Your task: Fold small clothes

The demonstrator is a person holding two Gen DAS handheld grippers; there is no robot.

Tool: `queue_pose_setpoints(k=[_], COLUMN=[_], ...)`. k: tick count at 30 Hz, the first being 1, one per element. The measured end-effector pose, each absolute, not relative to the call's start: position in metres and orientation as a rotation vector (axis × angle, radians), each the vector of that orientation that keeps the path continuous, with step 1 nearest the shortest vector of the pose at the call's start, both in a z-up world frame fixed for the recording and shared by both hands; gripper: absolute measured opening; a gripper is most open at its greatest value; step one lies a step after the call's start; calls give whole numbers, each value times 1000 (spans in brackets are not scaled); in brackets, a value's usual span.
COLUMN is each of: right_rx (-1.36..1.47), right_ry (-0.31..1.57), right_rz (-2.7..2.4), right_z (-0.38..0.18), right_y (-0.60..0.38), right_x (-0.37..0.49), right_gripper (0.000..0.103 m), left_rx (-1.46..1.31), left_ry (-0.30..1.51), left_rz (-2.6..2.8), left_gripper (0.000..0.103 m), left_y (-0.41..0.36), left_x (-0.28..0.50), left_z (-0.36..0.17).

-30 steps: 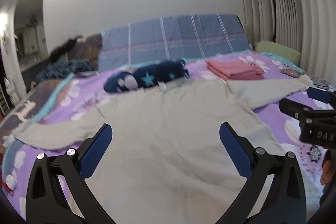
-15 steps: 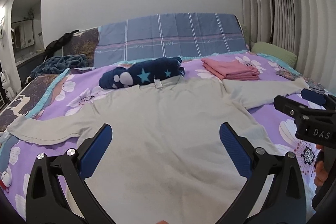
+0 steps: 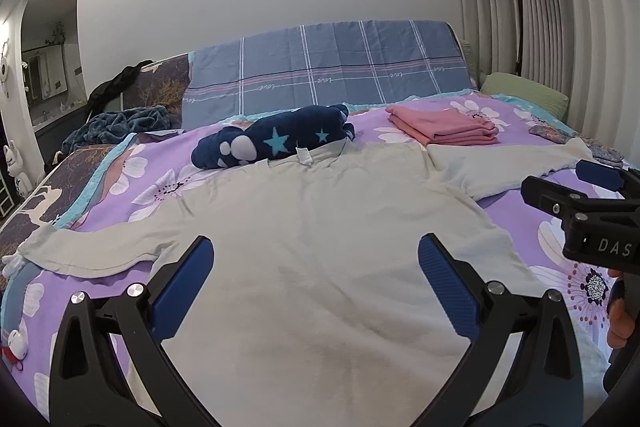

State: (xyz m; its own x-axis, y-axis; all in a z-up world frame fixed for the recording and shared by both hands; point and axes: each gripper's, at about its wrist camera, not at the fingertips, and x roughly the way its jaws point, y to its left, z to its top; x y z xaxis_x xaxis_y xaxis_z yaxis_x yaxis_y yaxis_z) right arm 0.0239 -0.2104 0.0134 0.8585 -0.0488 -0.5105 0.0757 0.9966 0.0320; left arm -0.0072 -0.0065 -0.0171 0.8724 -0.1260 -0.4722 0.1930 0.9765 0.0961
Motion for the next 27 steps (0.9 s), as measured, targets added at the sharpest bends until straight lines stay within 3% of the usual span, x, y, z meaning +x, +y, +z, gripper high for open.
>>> queue_pose_setpoints(k=[27], right_rx=[51], right_ry=[567], right_rz=[-61], right_z=[4], right_y=[-208], right_x=[32], right_gripper=[101], left_rx=[143], left_ry=[540], left_rz=[-185], left_gripper=[102], left_y=[-6], left_x=[0], left_z=[-30])
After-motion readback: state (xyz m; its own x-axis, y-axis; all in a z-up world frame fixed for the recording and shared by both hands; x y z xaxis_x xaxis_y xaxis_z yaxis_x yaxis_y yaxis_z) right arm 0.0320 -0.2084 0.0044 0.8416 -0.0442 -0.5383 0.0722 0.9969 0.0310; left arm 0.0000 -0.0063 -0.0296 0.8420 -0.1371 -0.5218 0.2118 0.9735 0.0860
